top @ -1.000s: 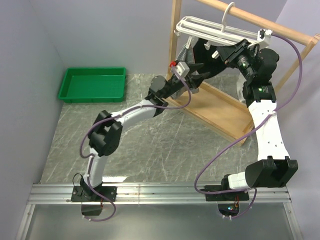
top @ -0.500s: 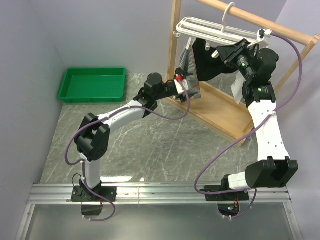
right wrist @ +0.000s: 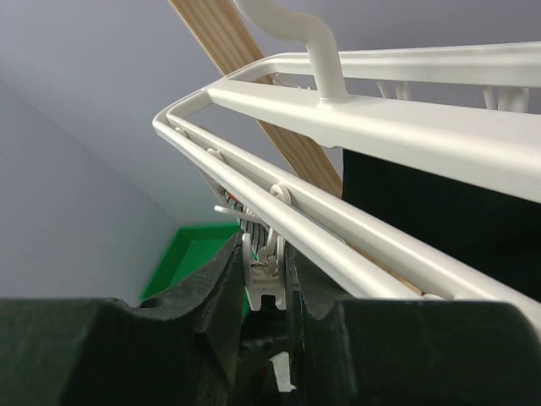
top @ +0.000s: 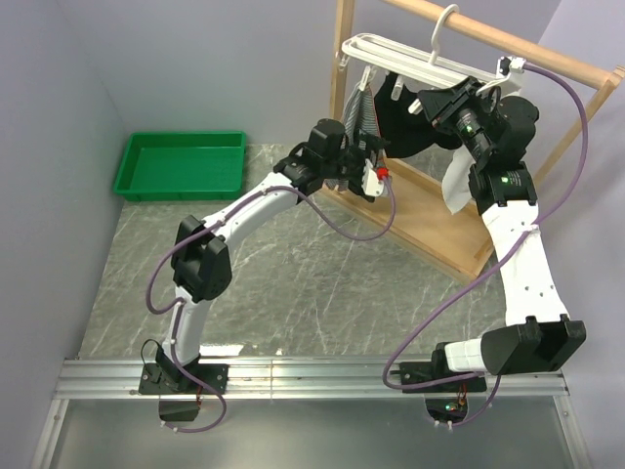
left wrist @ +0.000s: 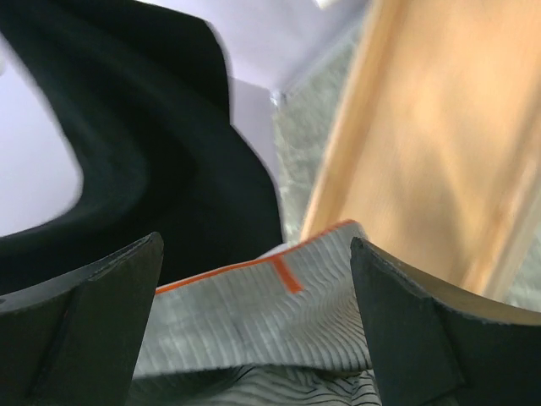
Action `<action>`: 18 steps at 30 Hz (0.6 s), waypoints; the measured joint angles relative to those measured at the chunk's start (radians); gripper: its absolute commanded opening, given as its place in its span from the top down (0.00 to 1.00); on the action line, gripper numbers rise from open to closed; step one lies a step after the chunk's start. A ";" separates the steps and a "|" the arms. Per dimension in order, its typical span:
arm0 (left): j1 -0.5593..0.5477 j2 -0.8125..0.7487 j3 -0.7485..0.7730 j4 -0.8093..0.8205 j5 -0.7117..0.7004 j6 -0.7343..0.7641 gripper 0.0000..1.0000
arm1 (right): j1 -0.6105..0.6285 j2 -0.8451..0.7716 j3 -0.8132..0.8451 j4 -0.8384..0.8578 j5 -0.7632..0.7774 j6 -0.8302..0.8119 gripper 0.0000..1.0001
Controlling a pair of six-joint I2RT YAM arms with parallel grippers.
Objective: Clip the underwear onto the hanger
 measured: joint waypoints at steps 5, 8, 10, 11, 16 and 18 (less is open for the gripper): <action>-0.023 0.059 0.074 -0.154 -0.048 0.151 0.02 | 0.013 -0.002 0.001 -0.006 0.021 -0.008 1.00; -0.040 0.114 0.158 -0.235 -0.089 0.218 0.02 | 0.017 -0.003 0.002 -0.009 0.026 -0.010 1.00; -0.052 0.136 0.183 -0.266 -0.121 0.253 0.01 | 0.018 -0.004 0.002 -0.010 0.028 -0.013 1.00; -0.057 0.143 0.187 -0.277 -0.141 0.273 0.01 | 0.018 -0.004 0.002 -0.010 0.029 -0.014 1.00; -0.070 0.193 0.224 -0.327 -0.230 0.343 0.01 | 0.018 -0.010 0.002 -0.012 0.029 -0.023 1.00; -0.071 0.208 0.227 -0.321 -0.263 0.360 0.01 | 0.018 -0.014 0.002 -0.013 0.029 -0.026 1.00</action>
